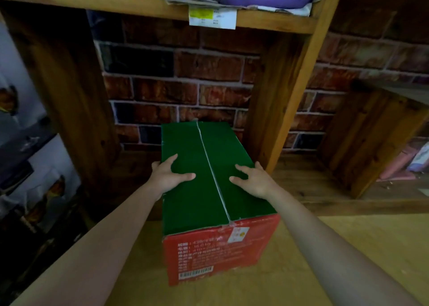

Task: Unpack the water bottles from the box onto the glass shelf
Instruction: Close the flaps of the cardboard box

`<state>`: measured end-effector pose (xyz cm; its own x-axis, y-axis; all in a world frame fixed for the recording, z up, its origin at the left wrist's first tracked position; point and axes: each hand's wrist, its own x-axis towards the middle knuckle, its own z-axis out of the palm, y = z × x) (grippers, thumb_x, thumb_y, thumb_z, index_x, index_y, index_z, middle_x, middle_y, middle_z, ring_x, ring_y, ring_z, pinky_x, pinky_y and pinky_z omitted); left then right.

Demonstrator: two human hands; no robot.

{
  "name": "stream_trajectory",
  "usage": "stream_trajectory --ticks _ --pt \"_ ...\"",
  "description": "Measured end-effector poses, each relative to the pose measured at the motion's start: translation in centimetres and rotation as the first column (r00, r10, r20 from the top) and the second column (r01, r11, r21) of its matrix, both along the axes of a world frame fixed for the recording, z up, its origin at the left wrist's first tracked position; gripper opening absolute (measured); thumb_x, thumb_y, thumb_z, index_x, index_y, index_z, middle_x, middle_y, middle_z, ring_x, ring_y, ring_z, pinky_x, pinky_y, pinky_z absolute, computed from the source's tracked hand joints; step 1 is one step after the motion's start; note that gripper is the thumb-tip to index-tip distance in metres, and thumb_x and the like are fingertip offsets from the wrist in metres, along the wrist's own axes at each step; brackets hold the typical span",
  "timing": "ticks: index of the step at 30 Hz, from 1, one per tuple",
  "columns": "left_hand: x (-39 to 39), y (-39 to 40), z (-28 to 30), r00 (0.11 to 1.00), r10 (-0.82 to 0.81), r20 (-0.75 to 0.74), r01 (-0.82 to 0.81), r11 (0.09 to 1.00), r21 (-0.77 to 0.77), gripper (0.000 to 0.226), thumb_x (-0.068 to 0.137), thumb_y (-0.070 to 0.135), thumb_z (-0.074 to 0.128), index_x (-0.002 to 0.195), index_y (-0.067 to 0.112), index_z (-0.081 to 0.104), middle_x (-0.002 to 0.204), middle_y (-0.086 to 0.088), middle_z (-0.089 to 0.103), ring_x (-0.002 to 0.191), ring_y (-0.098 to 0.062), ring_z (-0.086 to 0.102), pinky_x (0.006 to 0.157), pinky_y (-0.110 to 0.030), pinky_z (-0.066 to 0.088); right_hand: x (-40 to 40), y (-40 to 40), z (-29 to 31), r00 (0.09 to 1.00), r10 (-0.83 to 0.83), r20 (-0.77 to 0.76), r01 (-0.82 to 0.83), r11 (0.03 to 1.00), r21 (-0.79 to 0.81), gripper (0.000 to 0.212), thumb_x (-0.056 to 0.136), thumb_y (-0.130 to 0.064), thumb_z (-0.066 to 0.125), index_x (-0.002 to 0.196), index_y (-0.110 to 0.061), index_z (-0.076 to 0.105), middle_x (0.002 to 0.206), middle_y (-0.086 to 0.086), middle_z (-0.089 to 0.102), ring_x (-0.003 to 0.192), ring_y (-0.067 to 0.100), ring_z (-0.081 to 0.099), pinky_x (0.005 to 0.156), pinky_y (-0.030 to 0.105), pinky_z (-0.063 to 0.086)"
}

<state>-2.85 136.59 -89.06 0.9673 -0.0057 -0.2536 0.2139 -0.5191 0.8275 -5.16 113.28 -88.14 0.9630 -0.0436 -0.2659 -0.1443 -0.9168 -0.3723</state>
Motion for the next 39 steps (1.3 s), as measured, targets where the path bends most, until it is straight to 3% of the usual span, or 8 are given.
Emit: stream_trajectory --ticks 4,12,16,21,26,31,35,39 --pt "1.3 -0.7 -0.2 1.0 0.009 0.019 -0.01 0.999 0.031 0.093 0.077 0.038 0.074 0.15 0.028 0.017 0.156 -0.01 0.004 0.141 -0.034 0.023 0.113 -0.043 0.029 -2.4 0.9 1.5 0.958 0.288 -0.008 -0.288 0.953 -0.096 0.076 0.081 -0.075 0.038 0.147 -0.04 0.025 0.159 0.0 -0.018 0.146 0.02 -0.016 0.118 0.048 -0.005" --pt "3.9 -3.1 0.5 0.999 -0.048 -0.01 0.048 0.947 0.316 0.105 0.076 0.051 0.069 0.152 0.017 0.004 0.157 -0.014 0.009 0.142 -0.035 0.02 0.11 -0.043 0.031 -4.7 2.5 0.9 0.825 0.535 -0.181 -0.562 0.811 -0.163 0.101 0.074 -0.058 0.068 0.147 -0.048 -0.002 0.158 -0.004 -0.021 0.145 0.019 -0.021 0.116 0.054 -0.009" --pt "2.7 -4.3 1.5 0.998 -0.016 0.056 -0.018 0.822 0.569 0.094 0.082 0.057 0.059 0.148 0.009 0.011 0.146 -0.022 0.018 0.131 -0.04 0.033 0.101 -0.043 0.041 -4.5 2.8 1.5 0.832 0.544 -0.108 -0.552 0.793 -0.259 0.091 0.082 -0.047 0.066 0.148 -0.044 0.003 0.16 0.006 -0.01 0.148 0.024 -0.009 0.116 0.055 0.002" --pt "0.1 -4.2 1.6 0.99 -0.057 0.131 -0.033 0.803 0.596 0.09 0.08 0.06 0.059 0.143 0.008 0.02 0.137 -0.02 0.025 0.123 -0.038 0.041 0.094 -0.041 0.045 -4.7 3.1 1.6 0.845 0.527 -0.088 -0.527 0.797 -0.296 0.09 0.082 -0.047 0.065 0.148 -0.043 0.004 0.16 0.01 -0.007 0.148 0.025 -0.006 0.116 0.054 0.005" --pt "-2.1 -2.9 4.2 0.94 -0.285 -0.187 0.341 0.804 0.488 0.115 0.063 0.069 0.068 0.15 0.022 0.008 0.149 -0.015 0.01 0.133 -0.033 0.034 0.095 -0.038 0.051 -5.0 3.2 1.3 0.861 0.5 -0.098 -0.501 0.799 -0.333 0.09 0.083 -0.048 0.064 0.149 -0.041 0.005 0.16 0.012 -0.003 0.147 0.032 -0.001 0.116 0.057 0.011" --pt "-4.0 -3.5 3.4 0.753 -0.597 -0.277 0.633 0.54 0.555 0.123 0.055 0.063 0.078 0.15 0.032 0.006 0.159 -0.008 -0.002 0.146 -0.031 -0.004 0.119 -0.045 0.017 -4.1 1.7 1.2 0.929 0.369 -0.017 -0.348 0.858 -0.379 0.087 0.083 -0.046 0.064 0.149 -0.041 0.008 0.16 0.011 0.007 0.145 0.04 0.009 0.113 0.061 0.019" --pt "-2.7 -5.7 2.1 0.851 -0.524 -0.038 0.428 0.65 0.628 0.1 0.067 0.043 0.08 0.148 0.027 0.022 0.157 -0.015 0.003 0.143 -0.032 0.022 0.114 -0.042 0.03 -3.8 0.3 0.6 0.945 0.308 0.107 -0.238 0.875 -0.422 0.074 0.088 -0.045 0.058 0.149 -0.036 0.017 0.153 0.01 0.023 0.141 0.035 0.021 0.11 0.054 0.028" --pt "-0.5 -4.8 2.4 0.849 -0.527 -0.023 0.423 0.653 0.628 0.092 0.069 0.038 0.079 0.146 0.028 0.03 0.158 -0.014 0.009 0.146 -0.029 0.014 0.118 -0.045 0.022 -3.7 0.1 -0.4 0.91 0.308 0.278 -0.135 0.853 -0.505 0.063 0.093 -0.04 0.051 0.148 -0.037 0.02 0.137 0.009 0.033 0.13 0.028 0.027 0.102 0.041 0.033"
